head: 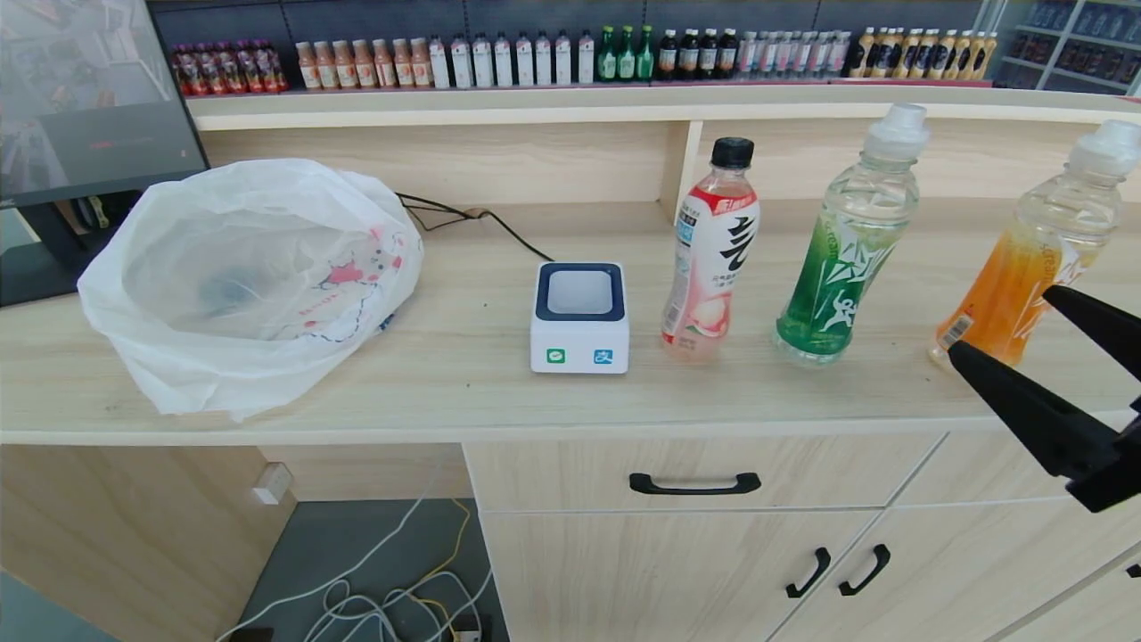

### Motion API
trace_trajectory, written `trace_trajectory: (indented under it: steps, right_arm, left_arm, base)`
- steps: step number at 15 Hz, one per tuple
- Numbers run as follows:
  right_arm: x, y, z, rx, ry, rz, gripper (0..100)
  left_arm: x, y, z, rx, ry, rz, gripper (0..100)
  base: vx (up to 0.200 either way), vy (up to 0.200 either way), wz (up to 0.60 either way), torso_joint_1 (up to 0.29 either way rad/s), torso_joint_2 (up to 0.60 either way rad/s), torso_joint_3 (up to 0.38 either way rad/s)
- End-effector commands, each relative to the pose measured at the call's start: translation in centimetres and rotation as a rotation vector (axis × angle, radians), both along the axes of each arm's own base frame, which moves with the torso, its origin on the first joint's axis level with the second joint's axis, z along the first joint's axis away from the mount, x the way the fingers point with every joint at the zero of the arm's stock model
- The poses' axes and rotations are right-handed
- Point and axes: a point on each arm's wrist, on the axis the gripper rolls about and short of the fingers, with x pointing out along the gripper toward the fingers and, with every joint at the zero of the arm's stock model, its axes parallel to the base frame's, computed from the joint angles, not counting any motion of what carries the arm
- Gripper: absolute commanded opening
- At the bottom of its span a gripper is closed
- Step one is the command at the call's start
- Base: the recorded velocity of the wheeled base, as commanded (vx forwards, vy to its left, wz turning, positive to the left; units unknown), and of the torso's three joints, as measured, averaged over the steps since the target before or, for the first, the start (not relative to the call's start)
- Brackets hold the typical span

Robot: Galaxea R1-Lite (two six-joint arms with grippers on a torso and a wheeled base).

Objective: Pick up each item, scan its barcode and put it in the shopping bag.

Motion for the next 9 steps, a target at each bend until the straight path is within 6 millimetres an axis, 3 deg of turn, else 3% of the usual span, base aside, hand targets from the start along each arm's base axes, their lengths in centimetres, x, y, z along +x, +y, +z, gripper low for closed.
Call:
trace_trajectory:
  steps: [1, 3, 4, 7, 9]
  right_arm:
    - [1.8, 2.0, -0.2, 0.04, 0.066, -0.001, 100]
    - [3.8, 4.4, 2.5, 0.173, 0.056, -0.062, 100]
    - [4.6, 5.3, 2.8, 0.197, 0.075, -0.059, 100]
    - [4.0, 8.2, 2.2, 0.168, 0.113, 0.069, 100]
    - [4.3, 8.5, 2.0, 0.143, 0.101, 0.063, 100]
  left_arm:
    - [0.0, 0.0, 0.0, 0.0, 0.0, -0.001, 100]
    - [0.0, 0.0, 0.0, 0.0, 0.0, -0.001, 100]
    - [0.0, 0.0, 0.0, 0.0, 0.0, -0.001, 100]
    - [0.0, 0.0, 0.0, 0.0, 0.0, -0.001, 100]
    - [0.0, 0.0, 0.0, 0.0, 0.0, 0.001, 100]
  base:
    - [0.0, 0.0, 0.0, 0.0, 0.0, 0.0]
    - [0.0, 0.0, 0.0, 0.0, 0.0, 0.0]
    - [0.0, 0.0, 0.0, 0.0, 0.0, 0.0]
    - [0.0, 0.0, 0.0, 0.0, 0.0, 0.0]
    - [0.0, 0.0, 0.0, 0.0, 0.0, 0.0]
